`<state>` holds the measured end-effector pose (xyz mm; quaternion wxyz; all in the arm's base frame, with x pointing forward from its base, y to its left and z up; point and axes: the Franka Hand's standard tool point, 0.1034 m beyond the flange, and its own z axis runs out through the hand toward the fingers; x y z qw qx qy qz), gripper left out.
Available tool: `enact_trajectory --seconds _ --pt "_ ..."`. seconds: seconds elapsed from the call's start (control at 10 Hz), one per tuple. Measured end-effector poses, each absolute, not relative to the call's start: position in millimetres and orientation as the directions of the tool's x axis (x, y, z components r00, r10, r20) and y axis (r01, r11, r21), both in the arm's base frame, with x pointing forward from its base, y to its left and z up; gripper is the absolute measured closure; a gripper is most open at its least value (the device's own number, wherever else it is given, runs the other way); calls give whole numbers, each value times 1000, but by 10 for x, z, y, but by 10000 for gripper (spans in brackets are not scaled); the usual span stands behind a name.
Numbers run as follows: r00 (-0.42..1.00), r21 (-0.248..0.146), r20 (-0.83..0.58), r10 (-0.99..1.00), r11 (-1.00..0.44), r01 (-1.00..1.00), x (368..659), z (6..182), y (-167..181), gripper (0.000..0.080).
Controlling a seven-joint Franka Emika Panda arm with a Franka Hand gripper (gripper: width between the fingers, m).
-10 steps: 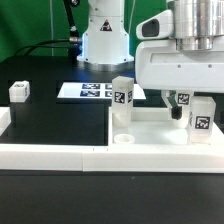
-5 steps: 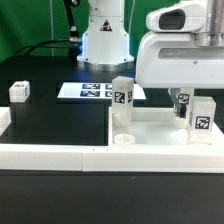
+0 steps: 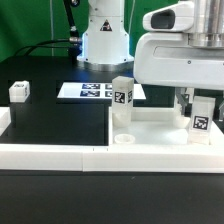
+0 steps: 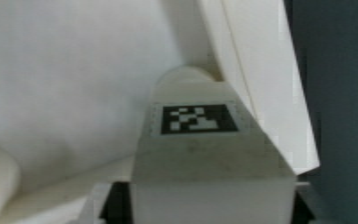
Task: Assemble square table
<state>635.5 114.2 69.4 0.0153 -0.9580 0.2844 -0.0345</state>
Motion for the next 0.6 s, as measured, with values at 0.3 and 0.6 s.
enact_trajectory --seconds 0.3,0.6 --pt "375 -73 15 -927 -375 -924 6316 685 1095 511" --pt "93 -63 -54 -994 -90 -994 6301 685 1062 509"
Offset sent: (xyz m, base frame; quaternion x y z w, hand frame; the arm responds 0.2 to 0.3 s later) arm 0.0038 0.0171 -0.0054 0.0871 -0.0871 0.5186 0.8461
